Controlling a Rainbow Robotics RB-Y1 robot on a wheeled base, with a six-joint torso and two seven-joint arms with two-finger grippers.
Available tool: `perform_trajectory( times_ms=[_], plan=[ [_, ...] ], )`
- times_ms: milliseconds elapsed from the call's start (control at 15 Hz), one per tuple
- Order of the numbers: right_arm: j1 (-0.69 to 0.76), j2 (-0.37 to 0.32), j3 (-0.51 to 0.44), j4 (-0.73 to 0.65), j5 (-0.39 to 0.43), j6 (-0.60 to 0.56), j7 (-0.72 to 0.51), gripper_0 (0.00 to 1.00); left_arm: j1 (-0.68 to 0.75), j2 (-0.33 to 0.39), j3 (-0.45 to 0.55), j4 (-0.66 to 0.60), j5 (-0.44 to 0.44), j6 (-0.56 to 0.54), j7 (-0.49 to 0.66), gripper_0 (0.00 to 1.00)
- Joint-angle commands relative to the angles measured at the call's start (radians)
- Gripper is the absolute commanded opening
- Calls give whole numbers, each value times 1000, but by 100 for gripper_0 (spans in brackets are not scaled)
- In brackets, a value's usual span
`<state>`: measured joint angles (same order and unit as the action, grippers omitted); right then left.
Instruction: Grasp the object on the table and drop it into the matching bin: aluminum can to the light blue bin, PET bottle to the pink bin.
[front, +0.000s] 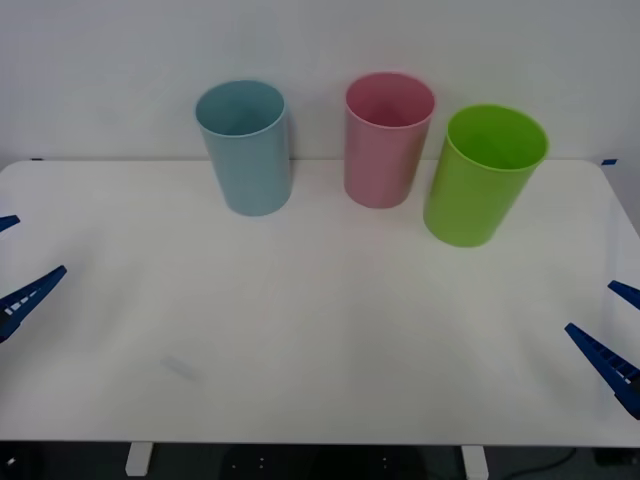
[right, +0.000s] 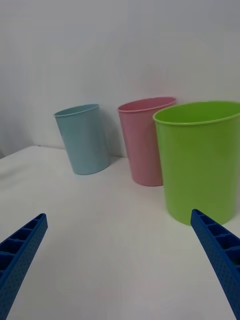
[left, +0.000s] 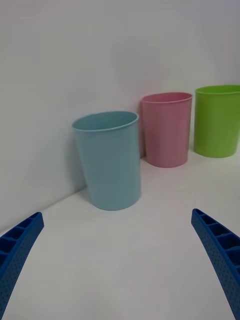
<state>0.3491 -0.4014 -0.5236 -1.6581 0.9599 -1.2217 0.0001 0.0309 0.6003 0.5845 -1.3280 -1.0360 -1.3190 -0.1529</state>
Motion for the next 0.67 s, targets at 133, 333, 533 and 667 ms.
perform_trajectory(
  times_ms=[133, 333, 533, 667],
  plan=[
    [0, 0, 0, 0, 0, 0, 0, 100, 80, 6, 6, -25, 56, -17, -19, 100],
    [0, 0, 0, 0, 0, 0, 0, 100, 124, 6, 14, -51, 83, -17, -19, 100],
    [0, 0, 0, 0, 0, 0, 0, 100, 133, 6, 6, -49, 91, -17, -16, 100],
    [0, 0, 0, 0, 0, 0, 0, 100, 136, 6, -2, -49, 91, -17, -16, 100]
  ],
)
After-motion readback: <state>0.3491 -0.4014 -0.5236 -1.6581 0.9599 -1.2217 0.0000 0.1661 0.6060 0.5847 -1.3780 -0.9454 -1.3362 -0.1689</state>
